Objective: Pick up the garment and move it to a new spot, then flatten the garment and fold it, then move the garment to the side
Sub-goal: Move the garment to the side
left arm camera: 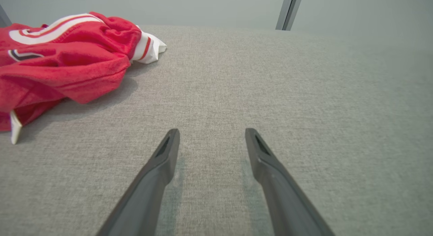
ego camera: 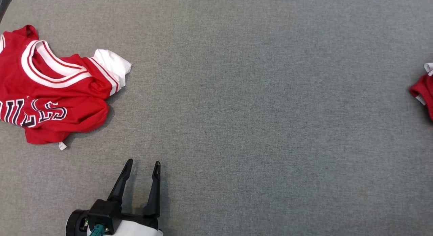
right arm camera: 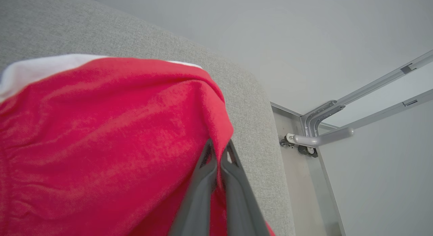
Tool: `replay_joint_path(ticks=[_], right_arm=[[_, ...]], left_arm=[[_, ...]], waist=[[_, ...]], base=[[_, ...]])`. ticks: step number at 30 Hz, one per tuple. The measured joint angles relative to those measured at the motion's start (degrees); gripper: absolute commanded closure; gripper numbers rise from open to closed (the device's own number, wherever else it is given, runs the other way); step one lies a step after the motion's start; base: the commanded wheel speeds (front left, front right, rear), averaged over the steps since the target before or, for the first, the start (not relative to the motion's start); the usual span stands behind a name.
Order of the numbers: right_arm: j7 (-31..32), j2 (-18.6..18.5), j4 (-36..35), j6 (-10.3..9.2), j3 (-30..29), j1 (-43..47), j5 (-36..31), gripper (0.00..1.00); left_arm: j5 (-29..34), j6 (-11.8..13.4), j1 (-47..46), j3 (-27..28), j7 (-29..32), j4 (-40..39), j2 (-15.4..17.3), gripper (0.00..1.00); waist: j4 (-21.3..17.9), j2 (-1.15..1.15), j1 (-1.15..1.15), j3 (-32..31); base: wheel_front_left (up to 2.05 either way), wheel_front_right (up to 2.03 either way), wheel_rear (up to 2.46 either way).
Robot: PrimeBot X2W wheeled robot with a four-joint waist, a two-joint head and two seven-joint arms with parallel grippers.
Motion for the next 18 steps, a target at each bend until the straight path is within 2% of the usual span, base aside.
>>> replay_joint_path(ticks=[1, 8, 13, 16, 18], right_arm=[[-0.7, 0.2, 0.5, 0.00, -0.5, -0.3, -1.2, 0.00], [-5.1, 3.6, 3.0, 0.00, -5.4, -0.1, -5.8, 0.00], [-9.4, 6.6, 2.1, 0.00, -9.3, 3.5, -8.6, 0.00], [-10.7, 10.3, -2.3, 0.00, -11.0, 7.6, -9.5, 0.00], [-10.9, 13.0, -9.7, 0.00, -12.2, 12.0, -9.7, 0.00]], left_arm=[[0.0, 0.1, 0.0, 0.0, 0.0, 0.1, 0.0, 0.00], [-0.6, 0.2, 0.7, 0.0, 0.0, 0.6, 0.0, 0.00], [-1.2, 0.7, 2.3, 0.3, 0.0, 1.2, 0.0, 0.00], [-1.6, 0.9, 4.0, 0.9, 0.0, 1.8, 0.0, 0.00], [-1.8, 1.1, 5.5, 1.3, 0.0, 1.9, 0.0, 0.00]], waist=[[-0.2, 0.00, 0.00, -0.2], [-1.8, 0.00, 0.00, -3.0], [-3.4, 0.00, 0.00, -6.6], [-4.4, 0.00, 0.00, -9.3], [-5.2, 0.00, 0.00, -11.4]], base=[[0.00, 0.00, 0.00], [0.00, 0.00, 0.00], [0.00, 0.00, 0.00], [0.00, 0.00, 0.00], [0.00, 0.00, 0.00]])
